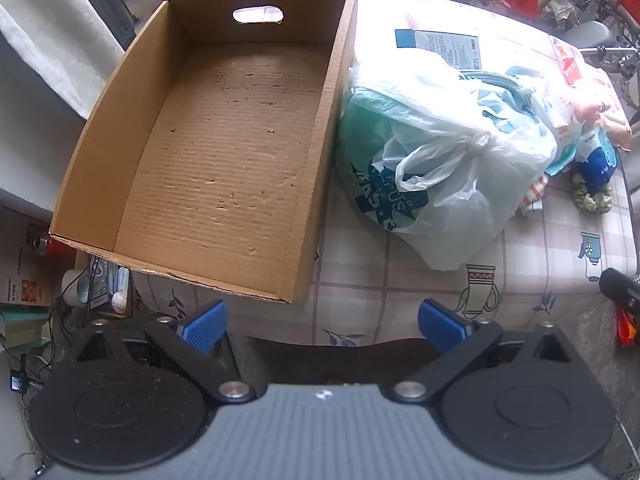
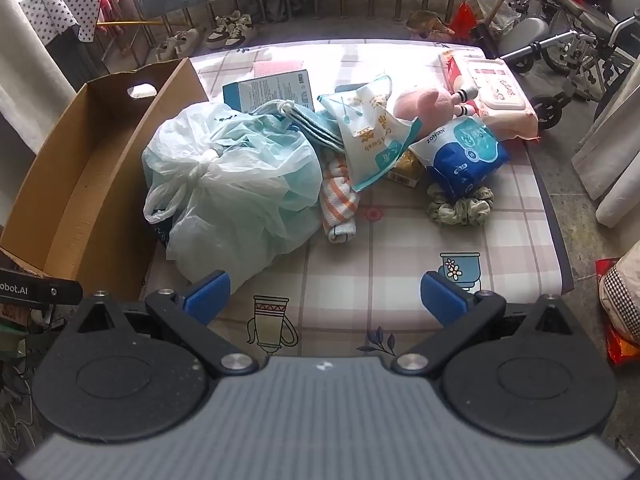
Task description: Organize soft objects
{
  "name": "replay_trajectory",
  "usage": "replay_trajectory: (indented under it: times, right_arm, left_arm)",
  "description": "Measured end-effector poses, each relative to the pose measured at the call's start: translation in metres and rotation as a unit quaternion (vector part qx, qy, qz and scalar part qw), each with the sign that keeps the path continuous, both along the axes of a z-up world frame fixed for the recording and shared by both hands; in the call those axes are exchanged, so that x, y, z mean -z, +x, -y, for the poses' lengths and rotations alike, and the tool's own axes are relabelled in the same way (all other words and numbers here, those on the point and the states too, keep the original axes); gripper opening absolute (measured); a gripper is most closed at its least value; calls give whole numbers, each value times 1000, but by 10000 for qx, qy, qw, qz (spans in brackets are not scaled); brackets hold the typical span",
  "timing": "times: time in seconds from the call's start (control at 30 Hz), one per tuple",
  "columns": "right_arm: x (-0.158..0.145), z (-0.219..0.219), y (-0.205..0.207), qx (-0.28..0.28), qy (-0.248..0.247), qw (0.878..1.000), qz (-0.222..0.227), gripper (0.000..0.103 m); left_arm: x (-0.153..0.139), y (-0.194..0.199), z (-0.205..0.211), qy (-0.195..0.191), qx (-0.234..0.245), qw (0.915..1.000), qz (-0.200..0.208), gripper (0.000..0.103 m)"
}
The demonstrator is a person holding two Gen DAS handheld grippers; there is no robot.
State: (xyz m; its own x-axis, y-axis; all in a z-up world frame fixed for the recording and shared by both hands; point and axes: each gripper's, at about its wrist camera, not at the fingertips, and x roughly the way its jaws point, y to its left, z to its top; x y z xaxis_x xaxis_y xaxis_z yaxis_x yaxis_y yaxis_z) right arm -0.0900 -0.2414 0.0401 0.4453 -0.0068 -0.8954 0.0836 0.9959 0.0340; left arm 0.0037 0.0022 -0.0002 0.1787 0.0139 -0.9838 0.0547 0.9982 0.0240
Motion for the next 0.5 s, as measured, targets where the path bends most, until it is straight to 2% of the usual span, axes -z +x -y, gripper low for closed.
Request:
replay_trajectory:
  times: [0.5]
  right_arm:
    - [7, 0, 5, -128, -17, 9994, -306, 102]
  left_arm:
    - [2, -1, 2, 6, 37, 10000, -2, 102]
